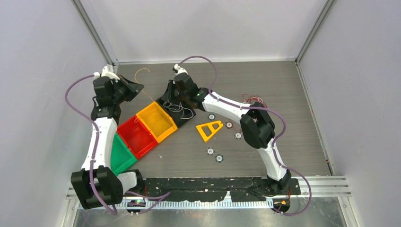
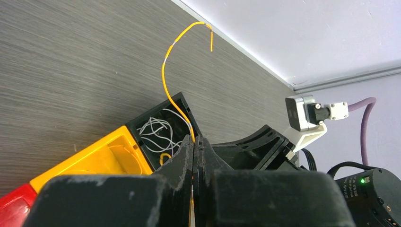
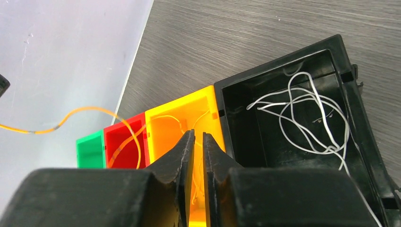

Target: Untangle the cables

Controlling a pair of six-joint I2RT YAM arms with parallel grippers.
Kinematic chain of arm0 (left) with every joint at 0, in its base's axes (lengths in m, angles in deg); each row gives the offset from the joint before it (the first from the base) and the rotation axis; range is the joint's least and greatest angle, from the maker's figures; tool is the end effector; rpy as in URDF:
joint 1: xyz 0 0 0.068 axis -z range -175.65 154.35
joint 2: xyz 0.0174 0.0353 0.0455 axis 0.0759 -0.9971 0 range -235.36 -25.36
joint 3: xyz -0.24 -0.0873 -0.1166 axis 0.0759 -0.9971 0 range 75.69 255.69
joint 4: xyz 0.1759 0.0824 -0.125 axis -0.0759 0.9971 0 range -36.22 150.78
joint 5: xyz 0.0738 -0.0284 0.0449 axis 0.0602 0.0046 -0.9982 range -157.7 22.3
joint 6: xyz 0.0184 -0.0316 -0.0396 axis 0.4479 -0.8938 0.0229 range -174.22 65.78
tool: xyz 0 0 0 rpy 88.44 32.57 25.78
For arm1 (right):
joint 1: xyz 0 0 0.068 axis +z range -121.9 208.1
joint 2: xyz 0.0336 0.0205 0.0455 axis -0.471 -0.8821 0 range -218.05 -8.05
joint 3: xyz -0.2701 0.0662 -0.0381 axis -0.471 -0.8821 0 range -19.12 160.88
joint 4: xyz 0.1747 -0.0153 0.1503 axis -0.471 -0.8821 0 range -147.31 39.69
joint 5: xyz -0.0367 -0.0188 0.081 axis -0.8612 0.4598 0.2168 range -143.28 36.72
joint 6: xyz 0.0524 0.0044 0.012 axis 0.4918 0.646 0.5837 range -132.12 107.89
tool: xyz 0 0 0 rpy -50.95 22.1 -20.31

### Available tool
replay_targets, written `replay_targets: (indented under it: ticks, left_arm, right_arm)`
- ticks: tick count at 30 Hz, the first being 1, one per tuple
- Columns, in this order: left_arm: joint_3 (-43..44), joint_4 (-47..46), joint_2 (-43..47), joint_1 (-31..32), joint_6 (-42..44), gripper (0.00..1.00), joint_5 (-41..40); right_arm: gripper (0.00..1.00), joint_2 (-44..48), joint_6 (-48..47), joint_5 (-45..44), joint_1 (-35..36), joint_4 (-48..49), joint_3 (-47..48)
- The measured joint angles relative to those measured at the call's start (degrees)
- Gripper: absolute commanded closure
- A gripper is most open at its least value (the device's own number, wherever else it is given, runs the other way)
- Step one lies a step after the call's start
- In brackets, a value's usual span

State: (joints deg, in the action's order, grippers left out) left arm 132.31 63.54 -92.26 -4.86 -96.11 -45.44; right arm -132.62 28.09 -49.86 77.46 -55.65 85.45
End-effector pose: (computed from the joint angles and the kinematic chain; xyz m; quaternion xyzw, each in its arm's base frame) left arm 0.2323 0.0240 0.3484 -0.2469 0.7730 -0.3100 0.4954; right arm 0.3197 0.3757 0.2746 -0.0833 0.8406 0.3945 0.3617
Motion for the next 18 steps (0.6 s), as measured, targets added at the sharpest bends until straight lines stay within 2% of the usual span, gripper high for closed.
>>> replay_targets:
  ticks: [2, 4, 5, 7, 9, 15, 18]
  left_arm:
    - [-0.2, 0.2, 0.2, -0.8, 0.3, 1.00, 0.7]
    - [-0.6, 0.3, 0.7, -1.8, 0.6, 1.00, 1.3]
    - [-1.1, 0.3, 1.2, -2.5, 0.9, 1.00, 1.7]
    - [-1.9, 0.3, 1.8, -3.4, 1.2, 1.00, 2.2]
    - [-2.5, 0.1, 1.9, -4.0, 1.4, 1.00, 2.6]
    - [-3.5, -0.2, 1.7, -4.2, 1.2, 1.00, 3.1]
    - [-3.5, -0.3, 1.4, -4.2, 0.7, 1.00, 3.4]
  right_arm:
    - [0.75, 0.0, -1.1, -0.1, 0.0, 0.0, 0.0]
    - [0.61, 0.0, -2.3, 0.2, 0.0, 0.1, 0.0]
    - [0.48, 0.0, -2.9, 0.8, 0.0, 0.2, 0.0]
    - [0.32, 0.1, -4.1, 2.6, 0.0, 1.6, -0.7]
    - [0.24, 0.9, -4.9, 4.5, 0.0, 4.0, -3.1]
    - [0.11, 5.9, -4.0, 10.6, 0.1, 6.8, -12.1]
    - [0.10, 7.2, -1.1, 13.9, 0.2, 9.4, -13.1]
